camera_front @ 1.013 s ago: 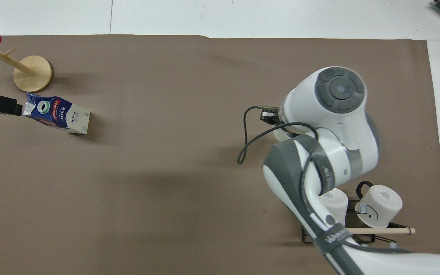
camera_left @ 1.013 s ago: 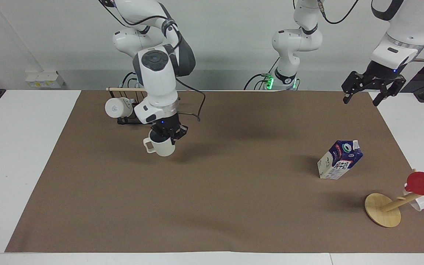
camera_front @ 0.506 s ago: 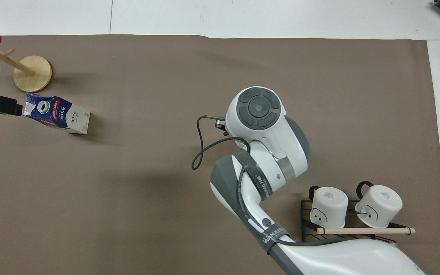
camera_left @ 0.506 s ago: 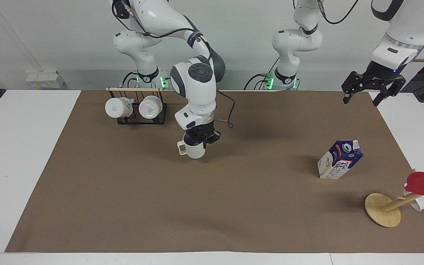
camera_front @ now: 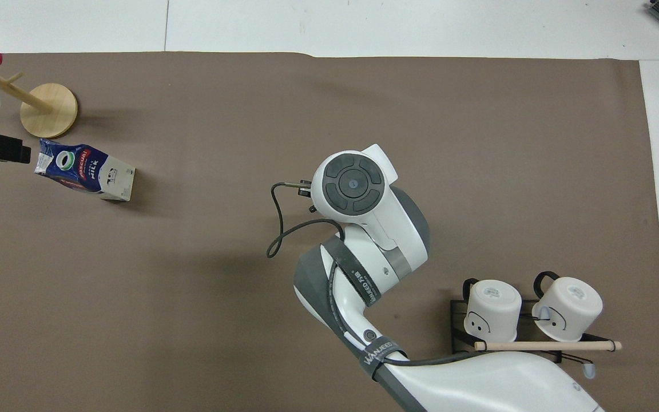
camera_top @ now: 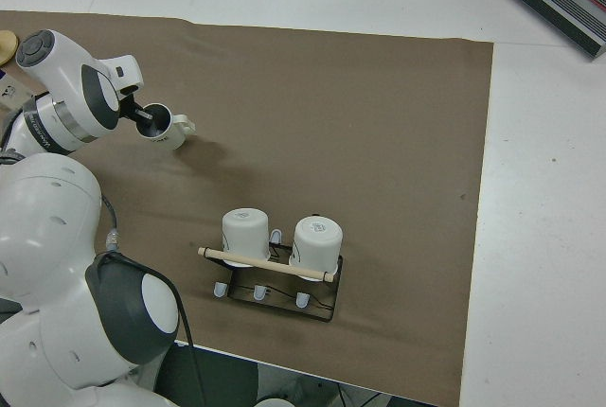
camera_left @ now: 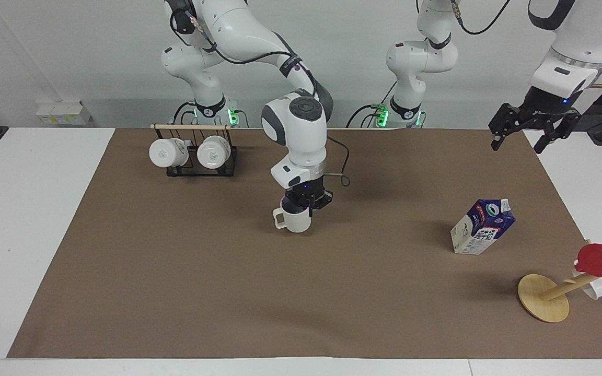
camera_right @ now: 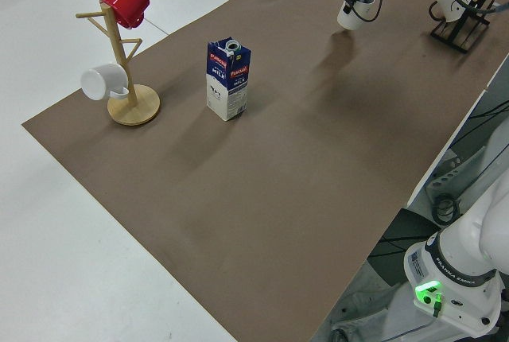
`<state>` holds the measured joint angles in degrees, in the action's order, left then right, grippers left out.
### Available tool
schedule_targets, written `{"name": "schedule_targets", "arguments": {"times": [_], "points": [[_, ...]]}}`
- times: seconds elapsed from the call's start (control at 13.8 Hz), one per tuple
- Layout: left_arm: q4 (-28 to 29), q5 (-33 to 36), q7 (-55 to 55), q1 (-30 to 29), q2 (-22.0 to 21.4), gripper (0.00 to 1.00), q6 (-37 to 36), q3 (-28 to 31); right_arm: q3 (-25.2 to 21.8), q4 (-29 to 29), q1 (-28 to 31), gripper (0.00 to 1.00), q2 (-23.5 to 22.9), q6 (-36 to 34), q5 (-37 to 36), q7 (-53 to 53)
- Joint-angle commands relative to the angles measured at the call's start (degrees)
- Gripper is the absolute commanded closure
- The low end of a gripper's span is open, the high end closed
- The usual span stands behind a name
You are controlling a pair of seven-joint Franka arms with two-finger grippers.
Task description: Place cup and milk on table
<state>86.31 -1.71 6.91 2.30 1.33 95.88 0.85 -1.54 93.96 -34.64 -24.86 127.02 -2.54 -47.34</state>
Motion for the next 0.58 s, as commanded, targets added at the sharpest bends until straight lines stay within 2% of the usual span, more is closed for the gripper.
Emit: {"name": "schedule_targets", "arguments": {"times": [0.0,0.22,0.51], "points": [[1.7,-0.5,0.6,-0.9,2.1,0.0,4.9,-0.1,-0.1,0.0,-0.8,1.0,-1.1,1.2,-2.1,-1.4],[1.7,-0.5,0.7,-2.0,4.8,0.0,8.1,0.0,-0.1,2.1,-0.7,1.0,-1.0,3.7,-2.9,-0.3],[2.9,-0.5,1.6,-2.0,7.8,0.0,12.0,0.0,-0.1,4.0,-0.6,1.0,-0.2,3.5,-2.6,5.0]]}}
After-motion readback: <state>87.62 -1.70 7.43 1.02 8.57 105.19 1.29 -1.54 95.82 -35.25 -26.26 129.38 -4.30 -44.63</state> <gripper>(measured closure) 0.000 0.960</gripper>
